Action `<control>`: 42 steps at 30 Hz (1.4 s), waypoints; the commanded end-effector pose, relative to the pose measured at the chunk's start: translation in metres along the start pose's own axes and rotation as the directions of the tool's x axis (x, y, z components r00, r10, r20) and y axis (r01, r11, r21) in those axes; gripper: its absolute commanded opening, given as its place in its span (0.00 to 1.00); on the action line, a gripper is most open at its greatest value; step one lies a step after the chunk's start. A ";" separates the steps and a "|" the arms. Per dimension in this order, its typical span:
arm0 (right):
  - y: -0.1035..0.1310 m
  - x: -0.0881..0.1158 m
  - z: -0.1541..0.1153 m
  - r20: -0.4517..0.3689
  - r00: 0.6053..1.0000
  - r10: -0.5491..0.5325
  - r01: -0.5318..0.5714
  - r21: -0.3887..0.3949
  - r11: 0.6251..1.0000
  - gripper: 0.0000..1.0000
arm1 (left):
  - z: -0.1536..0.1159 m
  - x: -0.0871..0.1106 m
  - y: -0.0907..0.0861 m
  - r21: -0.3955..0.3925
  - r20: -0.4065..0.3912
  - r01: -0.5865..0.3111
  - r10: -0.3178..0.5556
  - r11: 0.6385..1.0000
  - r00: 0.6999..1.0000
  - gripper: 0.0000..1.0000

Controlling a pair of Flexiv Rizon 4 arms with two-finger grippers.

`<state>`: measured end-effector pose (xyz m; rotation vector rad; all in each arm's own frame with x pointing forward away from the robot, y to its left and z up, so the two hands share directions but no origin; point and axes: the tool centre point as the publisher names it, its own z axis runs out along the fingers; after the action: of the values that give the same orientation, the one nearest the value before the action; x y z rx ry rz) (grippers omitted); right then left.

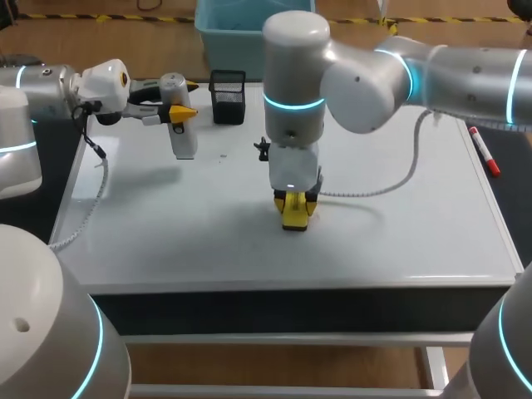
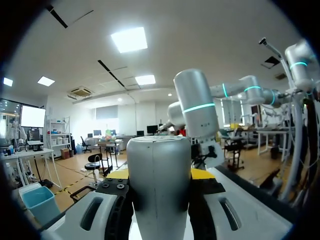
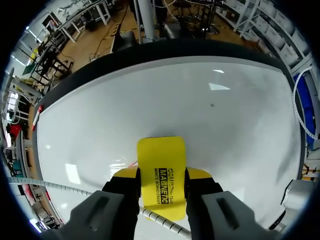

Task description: Pick up the inspection probe, press it on each red-marked spot on the whiteboard one by one, put down the probe, pick up the eraser, and wipe off all the red marks.

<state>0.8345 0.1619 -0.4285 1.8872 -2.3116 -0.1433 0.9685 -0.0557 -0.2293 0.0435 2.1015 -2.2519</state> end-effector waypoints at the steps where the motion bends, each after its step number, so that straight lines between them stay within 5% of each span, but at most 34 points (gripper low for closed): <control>1: 0.001 0.004 0.002 0.003 1.000 -0.003 0.003 -0.001 1.000 0.00 | 0.000 -0.001 0.000 0.003 -0.003 -0.001 0.001 1.000 1.000 0.00; 11: 0.000 0.012 0.003 -0.017 1.000 0.021 -0.021 0.001 1.000 0.00 | 0.000 -0.001 0.000 0.003 -0.003 -0.001 0.001 1.000 1.000 0.00; 30: -0.008 0.063 -0.004 -0.017 0.994 0.108 -0.108 0.020 0.994 0.00 | 0.000 -0.001 0.000 0.003 -0.003 -0.001 0.001 1.000 1.000 0.00; 42: -0.017 0.081 -0.030 -0.013 0.993 0.117 -0.116 0.040 0.992 0.00 | 0.000 -0.001 0.000 0.003 -0.003 -0.001 0.001 1.000 1.000 0.00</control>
<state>0.8397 0.0886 -0.4102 1.7529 -2.4239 -0.0629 0.9685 -0.0557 -0.2293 0.0435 2.1015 -2.2519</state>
